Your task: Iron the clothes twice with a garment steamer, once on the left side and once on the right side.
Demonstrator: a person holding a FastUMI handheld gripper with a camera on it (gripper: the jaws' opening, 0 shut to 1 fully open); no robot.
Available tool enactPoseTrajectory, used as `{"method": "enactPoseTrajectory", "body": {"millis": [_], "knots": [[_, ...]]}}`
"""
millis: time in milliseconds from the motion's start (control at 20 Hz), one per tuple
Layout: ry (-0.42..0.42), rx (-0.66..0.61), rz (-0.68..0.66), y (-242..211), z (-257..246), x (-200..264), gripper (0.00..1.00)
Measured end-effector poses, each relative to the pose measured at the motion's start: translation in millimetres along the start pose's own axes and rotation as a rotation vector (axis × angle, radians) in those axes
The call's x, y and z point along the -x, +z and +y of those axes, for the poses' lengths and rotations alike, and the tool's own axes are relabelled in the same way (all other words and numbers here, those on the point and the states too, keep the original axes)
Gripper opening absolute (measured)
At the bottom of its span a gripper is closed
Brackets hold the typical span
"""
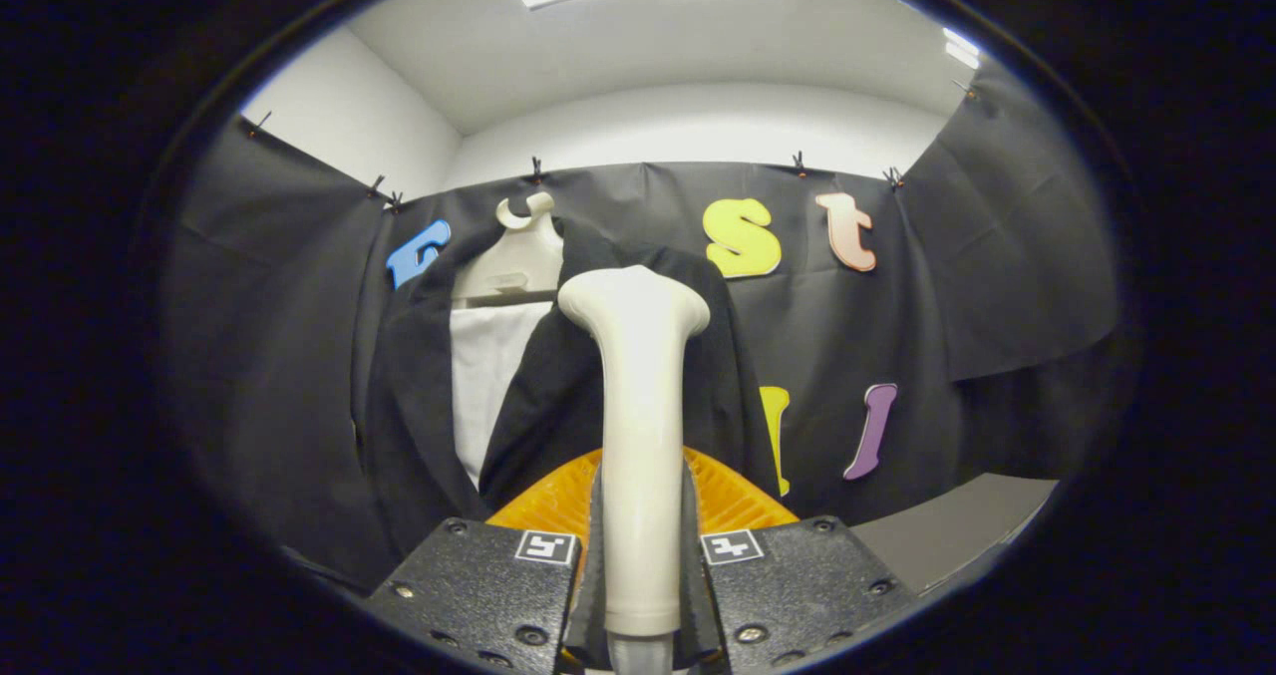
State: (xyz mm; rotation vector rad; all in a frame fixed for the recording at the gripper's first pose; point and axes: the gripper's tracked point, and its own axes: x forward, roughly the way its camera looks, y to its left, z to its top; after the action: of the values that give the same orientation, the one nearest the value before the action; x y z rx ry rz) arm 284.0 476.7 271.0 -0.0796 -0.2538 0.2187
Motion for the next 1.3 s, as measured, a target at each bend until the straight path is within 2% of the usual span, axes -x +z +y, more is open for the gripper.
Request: {"method": "enactPoseTrajectory", "body": {"millis": [650, 1300], "knots": [[-0.021, 0.081, 0.114, -60.3, -17.4, 30.4, 0.33], [0.005, 0.108, 0.259, -117.8, -9.1, 71.8, 0.33]]}}
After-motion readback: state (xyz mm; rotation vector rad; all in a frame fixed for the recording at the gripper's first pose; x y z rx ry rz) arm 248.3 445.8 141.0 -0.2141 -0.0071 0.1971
